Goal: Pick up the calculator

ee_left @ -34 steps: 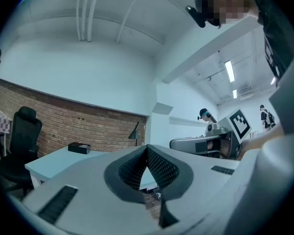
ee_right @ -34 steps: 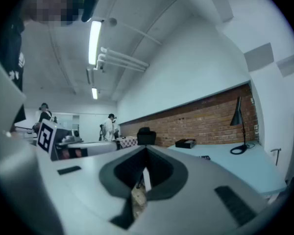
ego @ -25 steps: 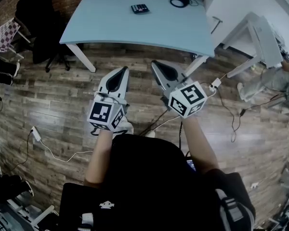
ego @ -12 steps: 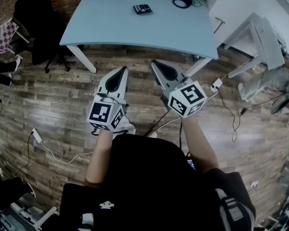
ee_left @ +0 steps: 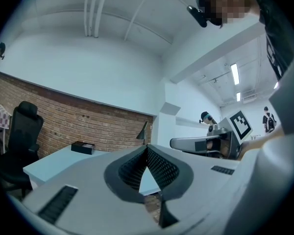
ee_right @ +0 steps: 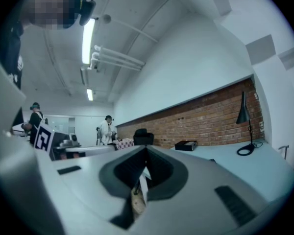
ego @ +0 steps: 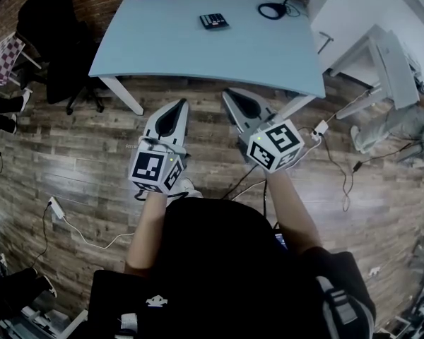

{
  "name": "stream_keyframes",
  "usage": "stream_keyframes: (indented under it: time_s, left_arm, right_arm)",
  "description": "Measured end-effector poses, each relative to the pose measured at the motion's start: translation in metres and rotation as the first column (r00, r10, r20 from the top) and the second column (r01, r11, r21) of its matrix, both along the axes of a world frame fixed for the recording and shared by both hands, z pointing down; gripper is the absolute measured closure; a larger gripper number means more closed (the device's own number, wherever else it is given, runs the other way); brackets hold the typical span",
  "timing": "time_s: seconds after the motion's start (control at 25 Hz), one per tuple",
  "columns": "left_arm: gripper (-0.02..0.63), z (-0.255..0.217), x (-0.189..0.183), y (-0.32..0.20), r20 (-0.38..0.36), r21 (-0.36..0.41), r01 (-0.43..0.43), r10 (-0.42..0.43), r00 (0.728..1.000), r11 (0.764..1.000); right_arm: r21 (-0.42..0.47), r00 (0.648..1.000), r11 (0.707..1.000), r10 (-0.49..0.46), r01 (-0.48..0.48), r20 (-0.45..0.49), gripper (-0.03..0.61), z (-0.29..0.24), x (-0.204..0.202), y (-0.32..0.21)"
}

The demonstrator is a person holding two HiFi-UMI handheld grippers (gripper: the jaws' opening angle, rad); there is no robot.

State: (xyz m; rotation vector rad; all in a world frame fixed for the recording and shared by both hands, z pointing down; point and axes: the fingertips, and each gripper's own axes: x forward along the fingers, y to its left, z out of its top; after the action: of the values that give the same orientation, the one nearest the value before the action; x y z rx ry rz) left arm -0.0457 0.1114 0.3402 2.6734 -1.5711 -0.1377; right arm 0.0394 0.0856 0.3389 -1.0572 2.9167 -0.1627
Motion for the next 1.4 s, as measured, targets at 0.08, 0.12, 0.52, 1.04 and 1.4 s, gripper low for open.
stream_keyframes:
  time_s: [0.08, 0.12, 0.52, 1.04, 1.4]
  left_arm:
    - [0.611, -0.001, -0.007, -0.008, -0.001, 0.002, -0.003, 0.003, 1.0, 1.0]
    - [0.611, -0.002, -0.011, -0.012, -0.003, 0.001, -0.004, 0.004, 1.0, 1.0]
    - [0.611, 0.0, -0.05, -0.038, -0.009, 0.001, -0.039, 0.039, 0.999, 0.999]
    - [0.611, 0.011, -0.103, -0.039, -0.092, -0.022, -0.071, 0.068, 0.993, 0.997]
    - [0.611, 0.011, -0.107, -0.046, -0.087, -0.01, -0.076, 0.075, 0.993, 0.997]
  right_arm:
    - [0.001, 1.0, 1.0, 0.004, -0.004, -0.001, 0.574, -0.003, -0.007, -0.008]
    - [0.002, 1.0, 1.0, 0.006, -0.006, -0.002, 0.574, -0.004, -0.011, -0.013]
    - [0.006, 0.998, 0.999, 0.052, -0.052, -0.016, 0.574, -0.007, -0.049, -0.04]
    - [0.026, 0.994, 0.997, 0.075, -0.073, -0.082, 0.574, 0.001, -0.099, -0.038]
    - [0.053, 0.992, 0.997, 0.065, -0.06, -0.104, 0.574, -0.007, -0.11, -0.053]
